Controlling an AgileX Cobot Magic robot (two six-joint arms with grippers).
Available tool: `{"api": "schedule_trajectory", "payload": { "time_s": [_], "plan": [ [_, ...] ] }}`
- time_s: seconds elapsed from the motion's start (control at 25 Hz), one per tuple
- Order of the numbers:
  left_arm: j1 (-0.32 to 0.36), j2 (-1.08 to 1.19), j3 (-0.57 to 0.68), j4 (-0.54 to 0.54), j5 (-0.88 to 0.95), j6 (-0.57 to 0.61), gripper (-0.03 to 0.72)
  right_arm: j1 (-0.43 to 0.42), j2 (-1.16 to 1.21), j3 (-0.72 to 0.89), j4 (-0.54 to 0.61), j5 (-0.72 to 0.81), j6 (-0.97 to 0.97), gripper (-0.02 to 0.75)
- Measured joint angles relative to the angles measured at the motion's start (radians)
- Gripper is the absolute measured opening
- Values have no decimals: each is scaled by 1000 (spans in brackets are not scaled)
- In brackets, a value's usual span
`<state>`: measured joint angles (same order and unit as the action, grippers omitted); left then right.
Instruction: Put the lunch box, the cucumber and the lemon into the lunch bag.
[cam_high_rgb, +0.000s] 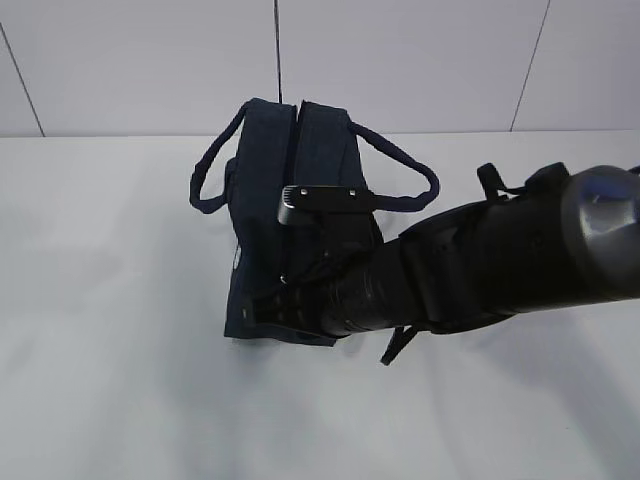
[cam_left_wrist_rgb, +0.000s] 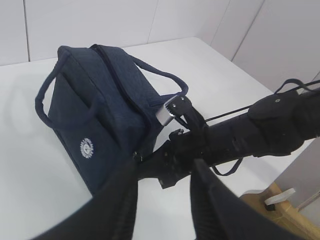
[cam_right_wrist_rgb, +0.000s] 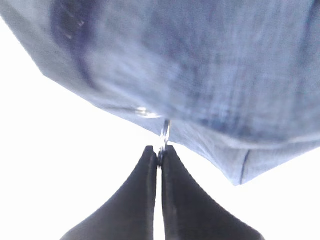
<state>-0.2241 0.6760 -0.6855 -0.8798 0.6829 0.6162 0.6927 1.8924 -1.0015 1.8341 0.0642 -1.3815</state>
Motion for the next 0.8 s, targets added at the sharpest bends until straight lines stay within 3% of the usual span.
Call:
{"api": "schedule_trajectory", "payload": {
  "time_s": [0.08, 0.8],
  "plan": [
    [0, 0, 0, 0, 0, 0, 239, 0, -16, 0, 0, 0, 0, 0],
    [0, 0, 0, 0, 0, 0, 239, 0, -128, 2, 0, 6, 0, 0]
  ]
}}
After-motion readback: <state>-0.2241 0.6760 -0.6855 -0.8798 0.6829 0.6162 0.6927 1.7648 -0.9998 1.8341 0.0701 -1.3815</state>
